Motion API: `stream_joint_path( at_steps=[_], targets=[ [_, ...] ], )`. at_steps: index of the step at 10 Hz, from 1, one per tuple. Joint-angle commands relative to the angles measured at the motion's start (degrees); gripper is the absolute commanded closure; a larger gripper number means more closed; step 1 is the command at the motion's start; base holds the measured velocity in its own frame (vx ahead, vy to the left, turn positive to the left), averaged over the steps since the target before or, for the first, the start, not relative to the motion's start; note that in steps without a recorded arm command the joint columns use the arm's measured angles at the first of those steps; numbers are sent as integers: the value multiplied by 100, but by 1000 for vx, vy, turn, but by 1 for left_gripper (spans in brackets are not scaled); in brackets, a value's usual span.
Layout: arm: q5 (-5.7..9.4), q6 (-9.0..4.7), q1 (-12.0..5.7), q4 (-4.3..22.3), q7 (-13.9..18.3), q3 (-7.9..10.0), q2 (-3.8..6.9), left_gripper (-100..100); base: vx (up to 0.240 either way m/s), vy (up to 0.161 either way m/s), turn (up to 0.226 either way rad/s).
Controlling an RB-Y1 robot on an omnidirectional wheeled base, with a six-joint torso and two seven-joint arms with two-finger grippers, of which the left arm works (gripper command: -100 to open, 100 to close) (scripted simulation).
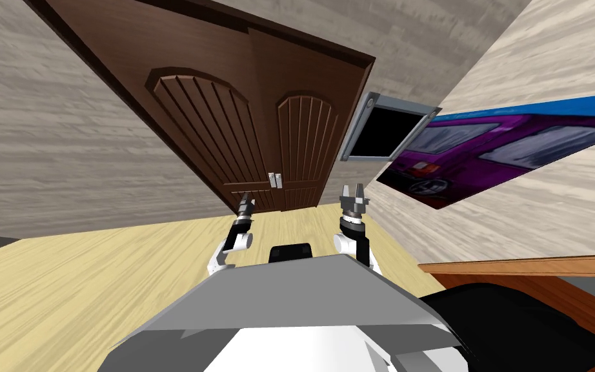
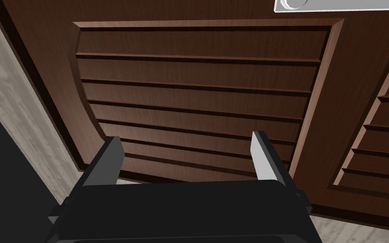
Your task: Pull the door open
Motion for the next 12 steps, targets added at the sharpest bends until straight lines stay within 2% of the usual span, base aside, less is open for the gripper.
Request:
stream_joint_path(
  at_steps=[1, 3, 6, 9, 12],
  targets=[
    [6, 30, -78, 239, 16, 50, 30, -100, 169, -16, -17],
    [1, 62, -188, 516, 13, 95, 33, -100, 140, 10, -11],
    [-4, 92, -295, 778, 10, 137, 31, -100, 119, 12, -14],
    [-13, 148, -499, 1264, 5, 210, 21, -100, 150, -1, -25],
    [-21, 188, -652, 1609, 1, 256, 4, -100, 181, 1, -21]
  ],
)
